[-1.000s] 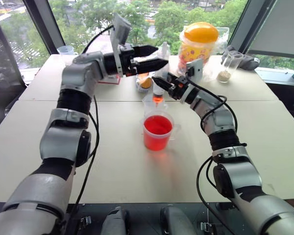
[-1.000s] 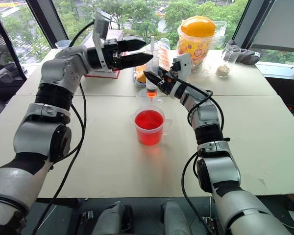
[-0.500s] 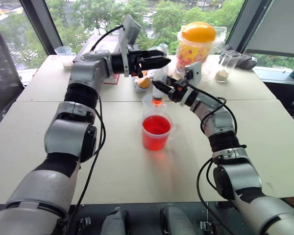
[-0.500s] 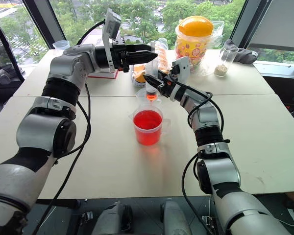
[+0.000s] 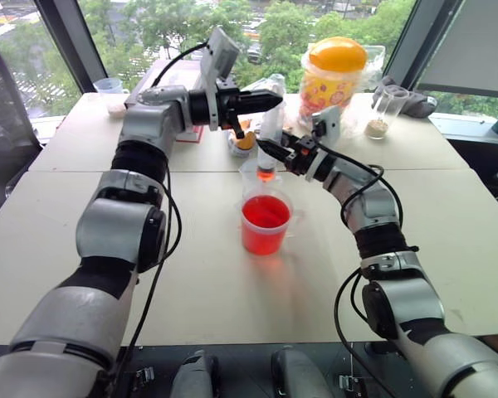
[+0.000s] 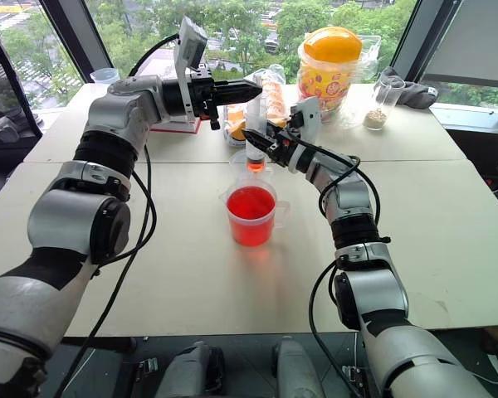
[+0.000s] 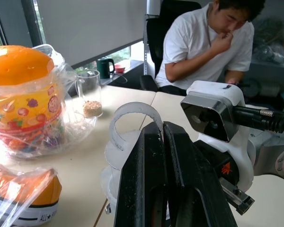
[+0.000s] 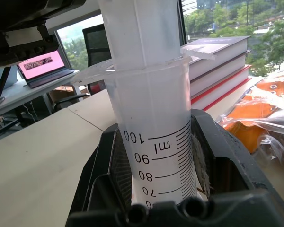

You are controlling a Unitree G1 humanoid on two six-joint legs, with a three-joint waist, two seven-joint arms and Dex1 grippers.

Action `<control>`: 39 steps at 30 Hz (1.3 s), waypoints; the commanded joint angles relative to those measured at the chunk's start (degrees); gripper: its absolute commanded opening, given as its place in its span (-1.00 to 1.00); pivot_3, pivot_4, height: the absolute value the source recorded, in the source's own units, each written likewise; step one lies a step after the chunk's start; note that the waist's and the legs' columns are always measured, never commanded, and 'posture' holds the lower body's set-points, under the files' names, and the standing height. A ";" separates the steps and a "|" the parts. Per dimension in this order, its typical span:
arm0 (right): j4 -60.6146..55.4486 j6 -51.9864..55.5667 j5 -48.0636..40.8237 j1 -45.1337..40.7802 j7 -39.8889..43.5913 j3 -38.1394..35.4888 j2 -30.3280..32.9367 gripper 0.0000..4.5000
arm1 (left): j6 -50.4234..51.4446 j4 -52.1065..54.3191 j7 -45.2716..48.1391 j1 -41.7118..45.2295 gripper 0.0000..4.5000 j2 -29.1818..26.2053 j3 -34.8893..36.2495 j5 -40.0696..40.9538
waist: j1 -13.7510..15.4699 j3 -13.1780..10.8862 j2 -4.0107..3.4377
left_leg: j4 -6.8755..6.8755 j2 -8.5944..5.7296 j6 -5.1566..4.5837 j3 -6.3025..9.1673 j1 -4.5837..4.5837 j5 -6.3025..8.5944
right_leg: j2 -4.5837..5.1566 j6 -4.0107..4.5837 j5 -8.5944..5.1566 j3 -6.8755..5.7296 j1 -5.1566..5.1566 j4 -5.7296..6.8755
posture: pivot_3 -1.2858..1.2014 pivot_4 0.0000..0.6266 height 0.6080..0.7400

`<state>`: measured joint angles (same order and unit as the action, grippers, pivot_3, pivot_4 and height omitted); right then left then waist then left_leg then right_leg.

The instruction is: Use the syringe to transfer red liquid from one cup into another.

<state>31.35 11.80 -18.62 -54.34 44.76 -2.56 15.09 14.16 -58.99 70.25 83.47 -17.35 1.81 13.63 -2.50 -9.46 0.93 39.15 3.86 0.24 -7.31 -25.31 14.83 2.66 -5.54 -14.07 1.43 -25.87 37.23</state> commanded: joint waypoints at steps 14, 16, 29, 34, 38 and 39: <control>-5.14 1.88 -2.88 -10.11 -1.10 -3.55 0.48 -0.38 | 0.48 3.75 3.25 -4.13 -0.98 -0.91 -2.13 -1.84 | -0.02 0.00 -0.01 | 0.00 0.00 0.00 0.00 0.00 0.00 | 0.00 0.00 0.00 0.00 -0.02 0.01 | 0.03 -0.52 1.00; -5.09 2.00 -2.84 -10.56 -1.06 -3.63 0.52 -0.38 | 0.95 4.55 3.37 -4.94 -0.98 -1.07 -2.35 -1.84 | -0.01 -0.01 -0.01 | 0.00 0.00 0.00 0.00 0.00 0.00 | 0.00 0.00 0.00 0.00 -0.02 0.01 | 0.03 -0.52 1.00; -4.26 2.17 -2.09 -10.13 -0.57 -3.02 1.00 -0.38 | 3.03 8.68 1.83 -7.59 -0.98 -1.91 -1.27 -0.74 | -0.02 -0.01 -0.01 | 0.00 0.00 0.02 0.00 -0.01 -0.02 | 0.00 0.00 0.00 0.00 -0.02 0.02 | 0.03 -0.52 1.00; -4.15 2.35 -1.63 -7.29 -0.18 -1.82 -0.05 -0.38 | 3.21 8.40 0.08 -4.34 -0.98 -3.90 1.21 0.45 | -0.02 -0.01 -0.01 | 0.00 0.00 0.02 0.00 -0.01 -0.01 | 0.00 0.00 0.00 0.00 -0.02 0.01 | 0.03 -0.52 1.00; -4.76 2.58 -1.32 -5.33 0.00 -0.69 -1.09 -0.38 | 4.13 9.12 1.22 -4.16 -0.49 -5.62 1.65 1.07 | -0.11 -0.01 -0.01 | 0.00 0.00 0.02 0.00 0.00 -0.01 | 0.00 0.00 0.00 0.00 -0.02 0.02 | 0.03 -0.52 1.00; -4.74 2.62 -1.30 -5.11 -0.01 -0.63 -1.22 -0.38 | 4.33 9.59 1.45 -4.34 -0.25 -6.05 1.70 1.18 | -0.14 -0.01 -0.01 | -0.01 0.01 0.02 -0.01 0.00 -0.01 | 0.00 0.00 0.00 0.00 -0.02 0.02 | 0.03 -0.52 1.00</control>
<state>30.18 15.89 -18.81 -58.55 44.74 -2.24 14.49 18.31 -50.61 71.03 78.61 -22.62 3.08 14.32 -2.64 -9.47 0.91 39.15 3.87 0.26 -7.31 -25.31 14.81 2.65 -5.54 -14.07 1.44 -25.90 37.26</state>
